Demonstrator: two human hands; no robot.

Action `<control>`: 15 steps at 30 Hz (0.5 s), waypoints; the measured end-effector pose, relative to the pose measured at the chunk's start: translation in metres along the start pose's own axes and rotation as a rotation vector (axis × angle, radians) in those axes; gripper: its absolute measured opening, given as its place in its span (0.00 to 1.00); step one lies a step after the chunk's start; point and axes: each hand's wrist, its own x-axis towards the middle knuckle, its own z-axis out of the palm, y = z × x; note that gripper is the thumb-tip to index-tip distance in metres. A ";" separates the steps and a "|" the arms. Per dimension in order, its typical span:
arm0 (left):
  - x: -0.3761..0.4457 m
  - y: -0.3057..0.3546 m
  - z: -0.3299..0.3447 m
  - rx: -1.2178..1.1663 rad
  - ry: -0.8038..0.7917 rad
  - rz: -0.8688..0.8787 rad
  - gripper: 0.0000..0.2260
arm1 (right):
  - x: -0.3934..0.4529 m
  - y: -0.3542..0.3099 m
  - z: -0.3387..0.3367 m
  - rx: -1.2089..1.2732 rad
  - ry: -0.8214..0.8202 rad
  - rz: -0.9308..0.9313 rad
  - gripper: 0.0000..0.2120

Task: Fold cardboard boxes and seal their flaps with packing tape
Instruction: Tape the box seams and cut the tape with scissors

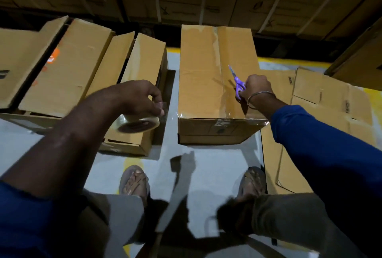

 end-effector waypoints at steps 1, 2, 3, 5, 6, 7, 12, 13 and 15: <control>-0.002 0.000 0.001 -0.014 0.012 0.002 0.04 | 0.002 -0.004 0.000 -0.012 -0.013 -0.006 0.17; -0.001 -0.001 0.001 -0.020 0.018 -0.002 0.04 | 0.004 -0.008 0.001 -0.031 -0.026 -0.014 0.18; 0.000 -0.003 0.002 -0.019 0.011 -0.011 0.04 | 0.003 -0.012 0.000 -0.050 -0.042 -0.019 0.18; 0.004 -0.005 0.002 -0.004 -0.024 -0.034 0.04 | -0.002 -0.017 -0.001 -0.079 -0.030 -0.046 0.15; 0.006 -0.007 0.001 0.008 -0.039 -0.042 0.04 | -0.007 -0.018 -0.002 -0.101 0.008 -0.068 0.12; 0.008 -0.008 0.000 0.021 -0.047 -0.046 0.04 | -0.014 -0.018 -0.003 -0.136 0.067 -0.111 0.10; 0.014 -0.005 -0.009 0.033 -0.014 -0.023 0.04 | -0.062 -0.028 0.030 0.130 0.167 -0.783 0.06; 0.014 -0.004 -0.009 0.027 -0.008 -0.012 0.04 | -0.071 -0.033 0.042 0.190 0.108 -0.923 0.07; 0.013 -0.001 -0.008 0.012 -0.008 0.011 0.03 | -0.083 -0.047 0.063 0.211 0.031 -1.037 0.12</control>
